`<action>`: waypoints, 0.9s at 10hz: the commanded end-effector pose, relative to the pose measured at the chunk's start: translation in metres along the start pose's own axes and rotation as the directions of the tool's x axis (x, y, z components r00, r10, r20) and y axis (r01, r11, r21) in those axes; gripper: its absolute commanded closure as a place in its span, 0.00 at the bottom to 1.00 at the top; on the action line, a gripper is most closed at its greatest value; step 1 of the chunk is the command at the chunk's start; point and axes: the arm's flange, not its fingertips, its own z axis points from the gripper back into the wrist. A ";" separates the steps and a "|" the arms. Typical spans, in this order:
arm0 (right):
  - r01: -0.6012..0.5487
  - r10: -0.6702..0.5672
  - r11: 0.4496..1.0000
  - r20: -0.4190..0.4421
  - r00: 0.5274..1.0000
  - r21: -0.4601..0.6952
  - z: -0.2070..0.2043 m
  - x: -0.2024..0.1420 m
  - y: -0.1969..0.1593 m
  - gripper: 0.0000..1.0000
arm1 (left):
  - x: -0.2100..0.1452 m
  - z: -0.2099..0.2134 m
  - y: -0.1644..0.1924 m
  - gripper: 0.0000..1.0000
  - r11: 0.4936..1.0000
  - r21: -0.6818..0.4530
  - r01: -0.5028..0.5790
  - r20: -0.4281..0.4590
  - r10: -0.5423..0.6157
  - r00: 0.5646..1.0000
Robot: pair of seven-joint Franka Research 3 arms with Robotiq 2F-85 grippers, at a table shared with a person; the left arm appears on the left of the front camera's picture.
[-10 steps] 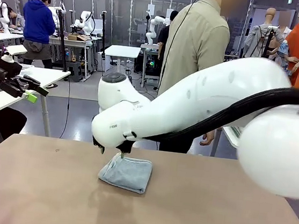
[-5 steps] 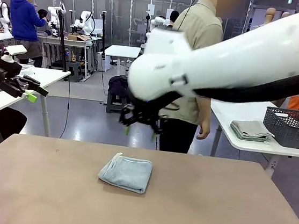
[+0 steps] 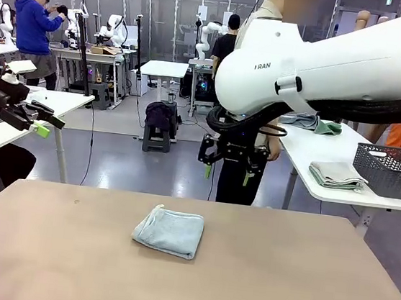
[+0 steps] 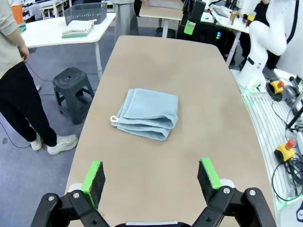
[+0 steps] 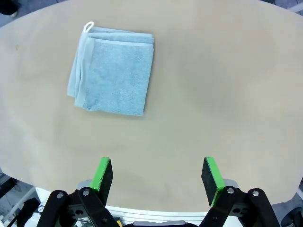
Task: Fold the towels and place them in the basket.
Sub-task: When a person lays out a Towel with hook on the table, fold it in half twice, then place the folded Towel with hook on the right side of the table.
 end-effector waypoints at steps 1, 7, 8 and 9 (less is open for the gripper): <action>0.030 -0.030 1.000 0.003 1.000 0.001 0.001 -0.002 0.009 0.06 | 0.000 -0.001 -0.001 0.00 1.000 -0.007 0.003 -0.010 -0.003 1.000; 0.030 -0.030 1.000 0.003 1.000 0.001 0.001 -0.002 0.009 0.06 | 0.000 -0.001 -0.001 0.00 1.000 -0.007 0.003 -0.010 -0.003 1.000; 0.030 -0.030 1.000 0.003 1.000 0.001 0.001 -0.002 0.009 0.06 | 0.000 -0.001 -0.001 0.00 1.000 -0.007 0.003 -0.010 -0.003 1.000; 0.030 -0.030 1.000 0.003 1.000 0.001 0.001 -0.002 0.009 0.06 | 0.000 -0.001 -0.001 0.00 1.000 -0.007 0.003 -0.010 -0.003 1.000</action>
